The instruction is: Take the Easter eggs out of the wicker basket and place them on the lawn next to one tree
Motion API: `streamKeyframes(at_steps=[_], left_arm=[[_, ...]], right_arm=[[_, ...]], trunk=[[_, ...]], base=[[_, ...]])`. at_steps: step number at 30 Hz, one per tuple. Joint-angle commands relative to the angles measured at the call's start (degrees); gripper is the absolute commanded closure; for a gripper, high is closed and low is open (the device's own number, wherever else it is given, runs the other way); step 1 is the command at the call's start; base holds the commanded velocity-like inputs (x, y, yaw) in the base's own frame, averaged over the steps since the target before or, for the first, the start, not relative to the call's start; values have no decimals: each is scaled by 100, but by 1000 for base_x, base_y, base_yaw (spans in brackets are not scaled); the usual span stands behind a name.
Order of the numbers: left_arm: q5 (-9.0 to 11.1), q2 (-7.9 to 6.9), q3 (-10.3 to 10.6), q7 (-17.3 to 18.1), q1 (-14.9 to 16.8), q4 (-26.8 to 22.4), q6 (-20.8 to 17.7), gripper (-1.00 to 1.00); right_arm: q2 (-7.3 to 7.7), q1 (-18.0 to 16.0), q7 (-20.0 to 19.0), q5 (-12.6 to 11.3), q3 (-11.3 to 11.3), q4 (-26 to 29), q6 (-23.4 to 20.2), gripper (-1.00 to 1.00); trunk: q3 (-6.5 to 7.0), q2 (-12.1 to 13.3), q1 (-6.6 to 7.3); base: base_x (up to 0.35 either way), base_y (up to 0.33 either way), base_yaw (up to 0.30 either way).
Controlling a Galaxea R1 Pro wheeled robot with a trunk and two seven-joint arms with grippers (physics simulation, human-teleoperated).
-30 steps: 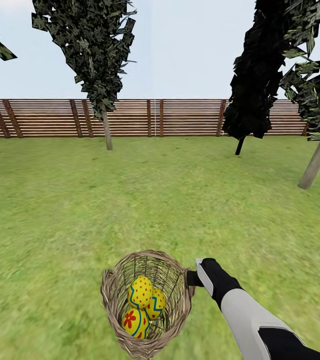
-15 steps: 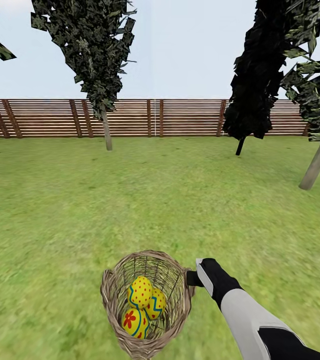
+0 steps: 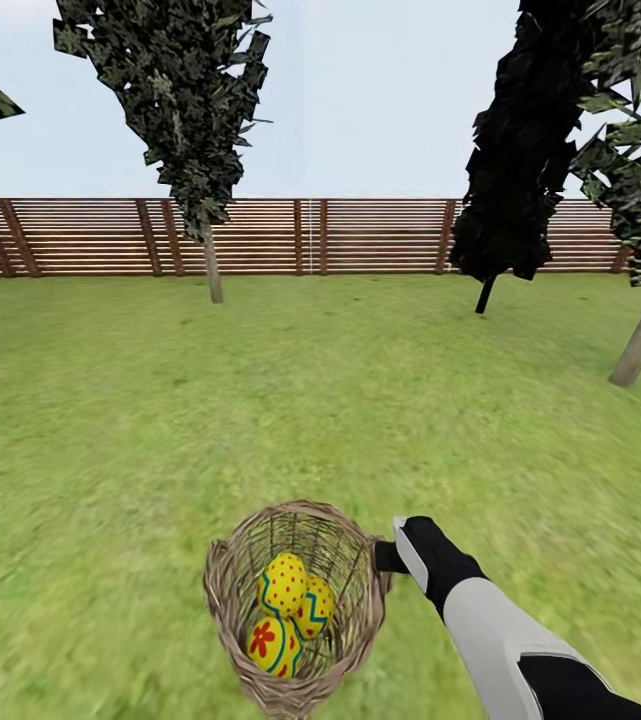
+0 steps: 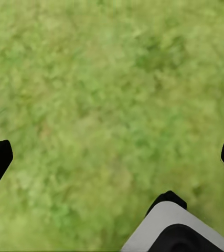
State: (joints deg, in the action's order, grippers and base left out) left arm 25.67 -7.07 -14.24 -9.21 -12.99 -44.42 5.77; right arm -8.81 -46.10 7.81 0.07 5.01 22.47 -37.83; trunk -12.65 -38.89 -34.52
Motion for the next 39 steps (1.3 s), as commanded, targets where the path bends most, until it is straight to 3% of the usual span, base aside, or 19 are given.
streamKeyframes(at_steps=[1,13,28,39], left_arm=[[60,-4,17,-18,-2,-7,15,-100],[57,-5,17,-5,-2,-6,21,-100],[2,4,26,-6,-1,16,12,-100],[-9,4,35,-2,0,21,18,-100]], right_arm=[[-12,-4,19,-70,53,11,-12,100],[-12,-4,8,-70,16,17,-5,100],[26,-4,-409,-52,-47,36,3,100],[31,-4,-447,-51,-53,39,4,100]], trunk=[[-7,-7,-5],[-7,-7,-5],[36,-7,-5],[47,-7,-5]], base=[[338,0,16],[338,0,258],[338,0,255],[338,0,31]])
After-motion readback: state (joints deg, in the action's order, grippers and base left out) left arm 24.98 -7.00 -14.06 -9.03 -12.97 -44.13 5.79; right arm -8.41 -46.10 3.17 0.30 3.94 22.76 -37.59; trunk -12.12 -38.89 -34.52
